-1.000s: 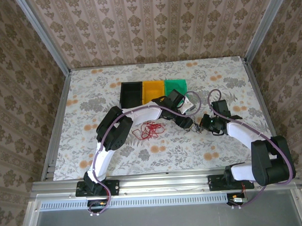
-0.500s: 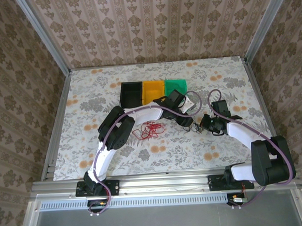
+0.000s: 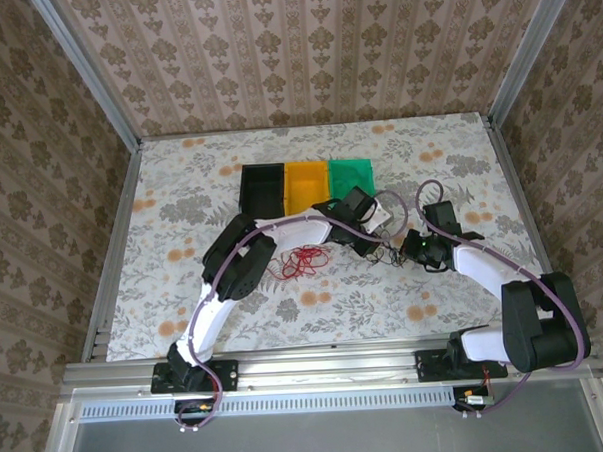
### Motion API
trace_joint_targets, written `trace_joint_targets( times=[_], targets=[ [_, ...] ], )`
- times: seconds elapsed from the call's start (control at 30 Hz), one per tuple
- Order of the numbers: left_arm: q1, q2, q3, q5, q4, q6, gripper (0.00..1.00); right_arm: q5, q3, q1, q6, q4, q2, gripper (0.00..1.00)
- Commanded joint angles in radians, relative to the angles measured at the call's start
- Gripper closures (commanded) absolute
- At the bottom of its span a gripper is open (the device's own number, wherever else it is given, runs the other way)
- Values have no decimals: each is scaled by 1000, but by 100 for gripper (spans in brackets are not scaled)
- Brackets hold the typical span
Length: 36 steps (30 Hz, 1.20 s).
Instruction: Untangle the cables
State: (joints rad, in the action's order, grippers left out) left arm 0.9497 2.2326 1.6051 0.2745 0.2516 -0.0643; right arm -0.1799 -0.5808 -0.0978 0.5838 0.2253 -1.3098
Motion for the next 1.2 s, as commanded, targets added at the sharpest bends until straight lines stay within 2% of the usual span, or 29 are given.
trace_joint_targets(
  times=[0.0,0.13,0.33,0.5,0.67,0.8,1.0,1.17],
  targets=[
    [-12,-120,-115,-111,-118,-65,100,56,23,25,49,32,25,98],
    [-62,-312,-337,-191,-308,-167,100,96,38,70,91,64,38,97],
    [-185,-594,-655,-212,-521,-310,100,164,57,127,126,106,59,99],
    [-274,-770,-780,-210,-549,-335,100,205,66,173,160,134,89,99],
    [-442,-931,-897,-223,-596,-434,100,225,54,238,163,166,105,99],
    [-528,-1007,-908,-177,-587,-408,100,214,53,283,168,165,116,99],
    [-505,-984,-849,-92,-556,-360,100,155,32,285,154,146,96,99],
    [-323,-865,-738,-17,-444,-201,100,127,35,282,131,139,106,98]
  ],
)
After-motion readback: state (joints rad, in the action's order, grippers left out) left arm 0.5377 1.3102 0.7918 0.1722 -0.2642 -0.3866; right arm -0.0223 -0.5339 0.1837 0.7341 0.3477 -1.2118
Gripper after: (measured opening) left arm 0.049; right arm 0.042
